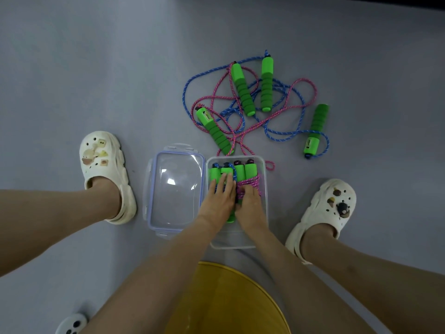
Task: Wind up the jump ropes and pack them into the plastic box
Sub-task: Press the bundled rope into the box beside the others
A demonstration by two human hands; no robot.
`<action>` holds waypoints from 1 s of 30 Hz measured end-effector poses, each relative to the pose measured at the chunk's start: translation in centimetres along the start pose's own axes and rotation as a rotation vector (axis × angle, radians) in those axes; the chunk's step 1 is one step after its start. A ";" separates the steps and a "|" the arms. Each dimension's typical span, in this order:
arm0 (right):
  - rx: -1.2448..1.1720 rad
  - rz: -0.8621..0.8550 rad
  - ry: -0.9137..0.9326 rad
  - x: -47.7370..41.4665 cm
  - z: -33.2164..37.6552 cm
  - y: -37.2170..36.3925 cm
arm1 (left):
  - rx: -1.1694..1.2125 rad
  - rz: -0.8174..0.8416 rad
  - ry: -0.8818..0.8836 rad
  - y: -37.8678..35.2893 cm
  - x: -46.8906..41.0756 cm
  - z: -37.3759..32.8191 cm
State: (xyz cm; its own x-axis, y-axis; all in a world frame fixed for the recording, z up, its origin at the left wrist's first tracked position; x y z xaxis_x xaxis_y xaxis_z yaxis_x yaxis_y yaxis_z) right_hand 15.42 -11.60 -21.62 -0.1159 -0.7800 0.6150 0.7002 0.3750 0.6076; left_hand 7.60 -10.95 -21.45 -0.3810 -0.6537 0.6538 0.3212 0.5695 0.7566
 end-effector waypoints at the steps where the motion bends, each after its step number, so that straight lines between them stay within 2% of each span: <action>1: -0.005 -0.023 -0.013 0.3 -0.1 0.1 | -0.005 0.000 -0.004 0.0 -0.1 -0.1; 10: 0.112 -0.048 -0.032 1.0 -1.0 -0.4 | 0.046 0.033 0.005 -0.1 -1.2 -0.3; 13: 0.193 0.002 -0.061 0.7 -1.1 -0.3 | 0.066 0.056 0.013 -0.1 -1.7 -0.5; 16: 0.324 -0.029 -0.061 1.0 -1.0 0.9 | 0.096 0.034 0.009 -0.2 -1.4 -0.3; 18: 0.420 -0.080 -0.030 1.5 -0.6 1.6 | 0.127 0.014 -0.012 -0.3 -0.8 0.3; 21: 0.555 -0.066 0.034 2.3 -0.3 0.7 | 0.067 -0.031 -0.058 0.1 0.3 1.1; 30: 0.852 -0.063 0.170 2.1 0.0 -1.4 | 0.050 -0.084 0.007 2.5 -1.9 3.8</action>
State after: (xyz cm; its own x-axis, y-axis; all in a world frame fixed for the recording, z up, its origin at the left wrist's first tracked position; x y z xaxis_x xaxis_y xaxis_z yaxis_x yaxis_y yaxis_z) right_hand 14.19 -13.75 -21.22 0.0172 -0.8507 0.5253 -0.0771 0.5227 0.8490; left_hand 5.83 -6.34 -20.83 -0.3990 -0.7035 0.5882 0.2448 0.5364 0.8076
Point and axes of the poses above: each hand's wrist, its own x-axis away from the middle knuckle, its own y-axis out of the back of the hand, z = x × y, the point moved 9 cm from there along -x, towards the middle knuckle
